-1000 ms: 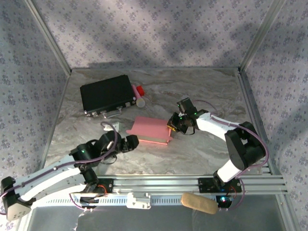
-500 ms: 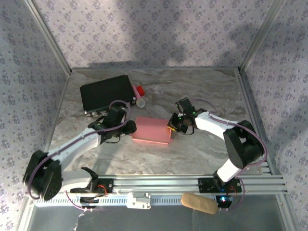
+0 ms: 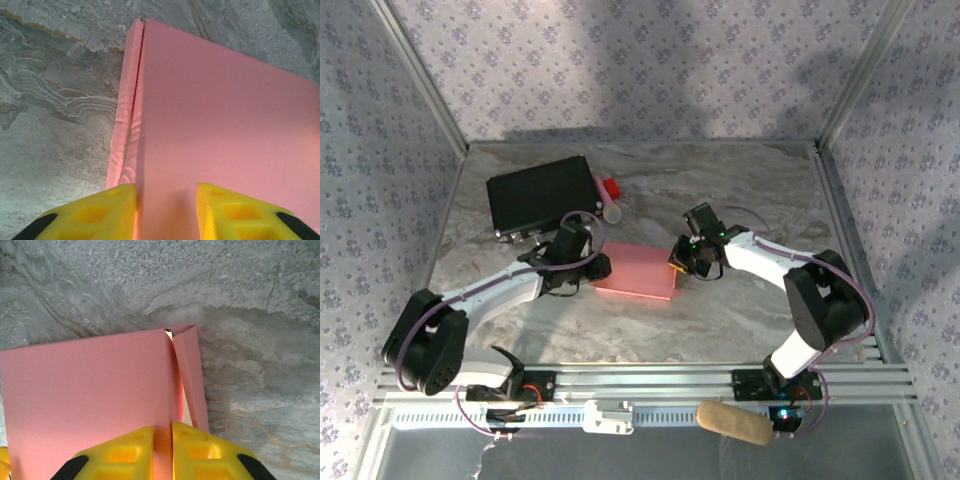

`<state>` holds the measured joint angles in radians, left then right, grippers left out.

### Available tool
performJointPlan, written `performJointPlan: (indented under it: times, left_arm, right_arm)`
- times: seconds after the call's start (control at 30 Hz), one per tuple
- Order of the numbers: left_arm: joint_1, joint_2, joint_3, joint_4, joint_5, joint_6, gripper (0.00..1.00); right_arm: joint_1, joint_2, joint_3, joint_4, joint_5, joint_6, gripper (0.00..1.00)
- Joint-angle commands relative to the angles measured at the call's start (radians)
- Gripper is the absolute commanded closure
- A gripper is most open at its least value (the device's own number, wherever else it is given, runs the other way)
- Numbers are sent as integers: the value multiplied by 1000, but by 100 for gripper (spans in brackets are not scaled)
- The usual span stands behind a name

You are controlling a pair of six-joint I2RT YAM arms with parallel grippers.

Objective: Fold the paper box

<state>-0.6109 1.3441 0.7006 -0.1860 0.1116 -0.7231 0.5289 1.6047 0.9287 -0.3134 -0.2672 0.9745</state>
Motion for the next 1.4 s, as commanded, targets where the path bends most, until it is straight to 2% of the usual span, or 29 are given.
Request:
performJointPlan:
  times: [0.0,0.27,0.67,0.8,0.87,0.93,1.13,1.37]
  left_arm:
    - [-21,10,-14,46,21,-5,69]
    - [-58,36,-16,22,-18,-12,86]
    - [-82,84,-78,69,-33,-39,90]
    - [-89,70,-106,128,-3,-80,92]
    - [-94,39,-99,122,-7,-93,89]
    - [-94,16,-83,102,-2,-98,80]
    - [-94,12,-66,109,62,-127,72]
    - [-92,12,-81,158,113,-171,71]
  right_arm:
    - [9,15,26,-26,5,-15,85]
    - [12,23,41,-46,11,-34,85]
    - [16,44,61,-63,17,-52,86]
    - [17,40,66,-71,23,-55,85]
    - [17,39,68,-71,20,-58,85]
    - [16,41,70,-71,19,-59,85]
    - [13,33,83,-71,6,-60,84]
    - [0,26,99,-95,0,-81,84]
